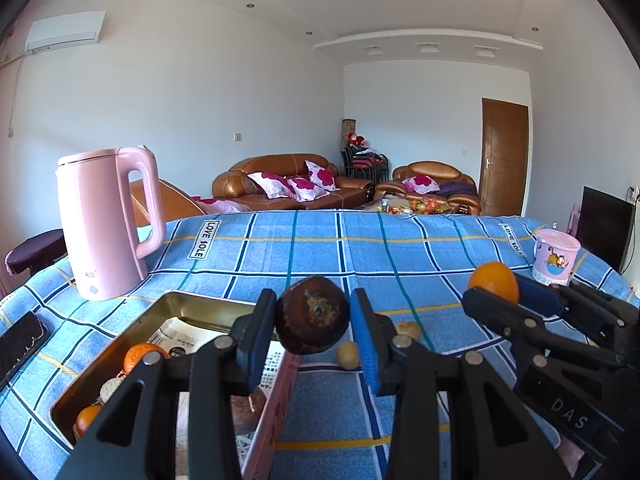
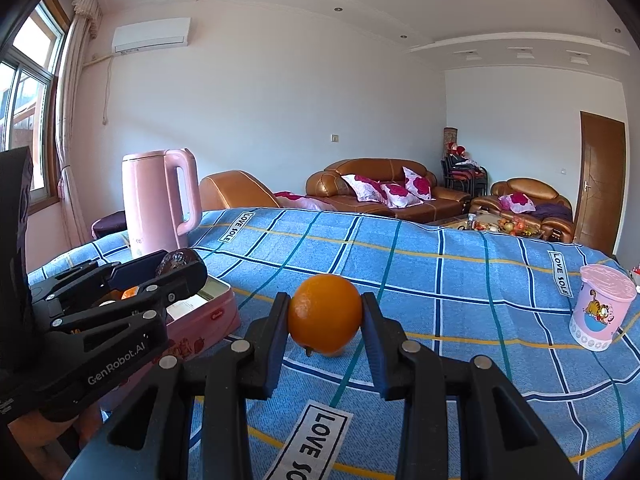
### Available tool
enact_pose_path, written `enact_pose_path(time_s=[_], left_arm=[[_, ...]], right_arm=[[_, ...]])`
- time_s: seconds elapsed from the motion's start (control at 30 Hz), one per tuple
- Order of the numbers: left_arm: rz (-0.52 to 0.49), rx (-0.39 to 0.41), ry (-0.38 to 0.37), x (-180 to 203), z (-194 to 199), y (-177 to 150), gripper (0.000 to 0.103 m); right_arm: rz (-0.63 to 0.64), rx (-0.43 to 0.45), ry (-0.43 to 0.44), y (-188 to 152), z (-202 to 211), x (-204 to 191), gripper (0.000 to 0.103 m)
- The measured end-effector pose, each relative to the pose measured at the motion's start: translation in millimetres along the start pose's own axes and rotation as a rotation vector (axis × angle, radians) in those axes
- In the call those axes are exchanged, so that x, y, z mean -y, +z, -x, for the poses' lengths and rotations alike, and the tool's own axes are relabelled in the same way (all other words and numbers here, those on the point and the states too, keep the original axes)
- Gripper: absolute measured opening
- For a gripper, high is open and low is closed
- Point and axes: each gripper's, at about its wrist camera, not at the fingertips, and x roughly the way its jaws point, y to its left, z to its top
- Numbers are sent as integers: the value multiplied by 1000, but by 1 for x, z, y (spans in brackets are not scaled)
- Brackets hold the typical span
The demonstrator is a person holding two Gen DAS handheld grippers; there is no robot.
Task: Organize fruits
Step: 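Carry the brown fruit and orange toward the tin box with both grippers, then lower the brown fruit and orange over the open tin with both grippers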
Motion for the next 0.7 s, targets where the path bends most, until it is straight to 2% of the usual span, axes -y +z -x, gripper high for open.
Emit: enact_pose_path(time_s=[0.3, 0.7], left_arm=[[22, -1, 15, -23, 15, 4, 39], [55, -12, 94, -74, 26, 1, 39]], right_arm=[[19, -12, 48, 0, -5, -21, 37], [52, -19, 111, 1, -13, -53, 37]])
